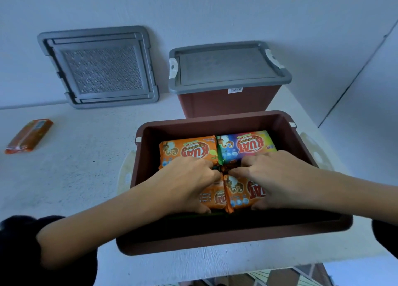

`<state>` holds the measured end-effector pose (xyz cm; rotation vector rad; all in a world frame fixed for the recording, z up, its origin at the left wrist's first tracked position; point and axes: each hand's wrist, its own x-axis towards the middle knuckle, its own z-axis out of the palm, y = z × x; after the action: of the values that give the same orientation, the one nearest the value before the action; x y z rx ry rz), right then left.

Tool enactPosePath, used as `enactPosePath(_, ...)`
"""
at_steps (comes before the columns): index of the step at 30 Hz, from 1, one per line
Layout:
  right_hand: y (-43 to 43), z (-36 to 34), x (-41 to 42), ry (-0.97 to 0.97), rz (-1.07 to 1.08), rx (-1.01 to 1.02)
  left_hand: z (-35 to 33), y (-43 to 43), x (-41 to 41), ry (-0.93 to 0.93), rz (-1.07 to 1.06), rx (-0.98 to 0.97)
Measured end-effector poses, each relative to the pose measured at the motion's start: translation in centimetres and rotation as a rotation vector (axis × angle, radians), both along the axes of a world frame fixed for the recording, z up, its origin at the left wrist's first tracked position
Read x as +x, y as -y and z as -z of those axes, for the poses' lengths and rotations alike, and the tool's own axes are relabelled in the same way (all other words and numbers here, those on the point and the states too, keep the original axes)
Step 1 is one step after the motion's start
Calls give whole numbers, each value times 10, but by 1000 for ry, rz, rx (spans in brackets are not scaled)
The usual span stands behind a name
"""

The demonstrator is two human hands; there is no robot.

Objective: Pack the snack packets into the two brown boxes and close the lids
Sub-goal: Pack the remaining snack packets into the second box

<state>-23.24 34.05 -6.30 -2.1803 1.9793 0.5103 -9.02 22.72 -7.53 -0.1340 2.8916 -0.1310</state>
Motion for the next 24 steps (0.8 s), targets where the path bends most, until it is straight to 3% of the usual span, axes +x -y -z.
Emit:
enactPosePath(10, 8, -4, -3, 10, -14, -44, 1, 4, 6, -60, 18, 22)
enactPosePath(14, 23, -20, -4, 85, 23, -125, -14, 17, 14, -275, -19, 150)
enactPosePath(17, 43, -33, 0, 166, 19, -228, -26, 39, 27, -467, -112, 189)
enactPosePath(24, 129, -43, 42, 324, -45, -426, -39, 108, 91, -701, -511, 144)
